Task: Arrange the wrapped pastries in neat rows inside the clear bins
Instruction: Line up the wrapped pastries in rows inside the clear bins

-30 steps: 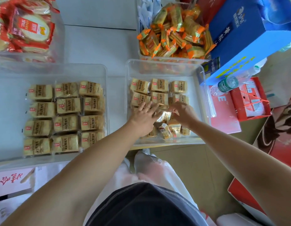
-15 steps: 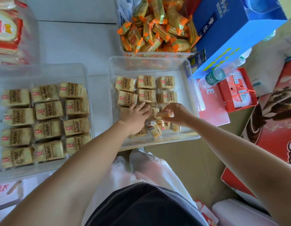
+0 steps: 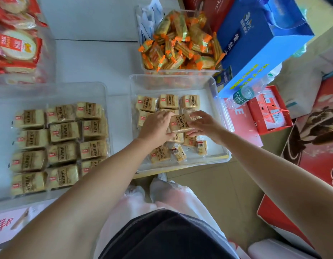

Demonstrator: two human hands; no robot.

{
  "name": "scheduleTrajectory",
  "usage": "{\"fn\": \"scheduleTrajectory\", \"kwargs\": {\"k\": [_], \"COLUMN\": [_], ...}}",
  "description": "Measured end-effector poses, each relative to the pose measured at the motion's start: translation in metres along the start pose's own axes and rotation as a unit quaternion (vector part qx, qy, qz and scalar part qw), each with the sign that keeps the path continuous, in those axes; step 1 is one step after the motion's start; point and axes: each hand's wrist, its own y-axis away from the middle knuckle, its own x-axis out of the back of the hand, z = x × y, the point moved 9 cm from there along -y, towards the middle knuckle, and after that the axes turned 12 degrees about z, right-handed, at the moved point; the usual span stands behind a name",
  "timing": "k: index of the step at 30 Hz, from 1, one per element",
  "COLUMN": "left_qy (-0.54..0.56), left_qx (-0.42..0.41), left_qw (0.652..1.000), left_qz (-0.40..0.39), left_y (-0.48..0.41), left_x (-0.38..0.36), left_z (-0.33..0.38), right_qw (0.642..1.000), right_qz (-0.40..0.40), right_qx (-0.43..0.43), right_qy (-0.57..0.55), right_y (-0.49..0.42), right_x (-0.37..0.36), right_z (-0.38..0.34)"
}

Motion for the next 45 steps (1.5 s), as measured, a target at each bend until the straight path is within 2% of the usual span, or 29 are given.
{"fn": "scheduleTrajectory", "kwargs": {"k": [3, 5, 7, 10, 13, 16, 20, 24, 28, 31, 33, 36, 38, 42, 45], "left_qy": [-0.013, -0.020, -0.021, -0.053, -0.137, -0.153, -0.153, -0.180, -0.221, -0.249, -0.247, -0.241, -0.230, -0.207, -0.137], "left_qx": [-0.003, -0.008, -0.014, -0.002, 0.004, 0.000, -0.015, -0.083, -0.084, -0.081, -0.080, -0.089, -0.084, -0.080, -0.081], "left_qw": [1.000, 1.000, 0.999, 0.997, 0.979, 0.959, 0.962, 0.952, 0.938, 0.926, 0.926, 0.932, 0.940, 0.962, 0.982], "left_qz": [-0.012, -0.020, -0.029, -0.058, -0.154, -0.237, -0.224, -0.235, -0.254, -0.273, -0.275, -0.256, -0.238, -0.159, -0.102], "left_y": [0.001, 0.001, 0.003, 0.010, 0.026, 0.042, 0.042, 0.041, 0.042, 0.045, 0.044, 0.037, 0.032, 0.024, 0.026], "left_x": [0.000, 0.001, 0.000, -0.008, -0.031, -0.053, -0.056, -0.062, -0.064, -0.064, -0.062, -0.052, -0.042, -0.015, 0.005], "left_z": [-0.003, -0.004, -0.001, -0.003, -0.017, -0.024, -0.022, -0.013, -0.021, -0.026, -0.023, -0.013, -0.010, -0.009, -0.006], "right_qw": [0.980, 0.946, 0.917, 0.889, 0.878, 0.867, 0.881, 0.891, 0.904, 0.900, 0.901, 0.888, 0.878, 0.886, 0.929], "right_qz": [0.030, 0.049, 0.058, 0.089, 0.108, 0.123, 0.107, 0.122, 0.088, 0.096, 0.062, -0.049, -0.074, -0.025, 0.012], "right_qx": [0.122, 0.207, 0.249, 0.264, 0.242, 0.247, 0.224, 0.213, 0.211, 0.234, 0.205, 0.122, 0.099, 0.093, 0.066], "right_qy": [0.153, 0.244, 0.306, 0.363, 0.398, 0.415, 0.403, 0.381, 0.361, 0.354, 0.378, 0.441, 0.463, 0.453, 0.363], "right_y": [0.001, 0.003, 0.003, 0.000, -0.006, -0.010, -0.018, -0.021, -0.019, -0.004, 0.004, 0.016, 0.018, 0.014, 0.017], "right_x": [0.000, -0.004, -0.010, -0.013, -0.016, -0.026, -0.032, -0.035, -0.037, -0.030, -0.034, -0.054, -0.062, -0.052, -0.035], "right_z": [-0.012, -0.020, -0.023, -0.022, -0.007, 0.002, 0.009, 0.014, 0.009, -0.008, -0.009, 0.013, 0.025, 0.021, 0.002]}}
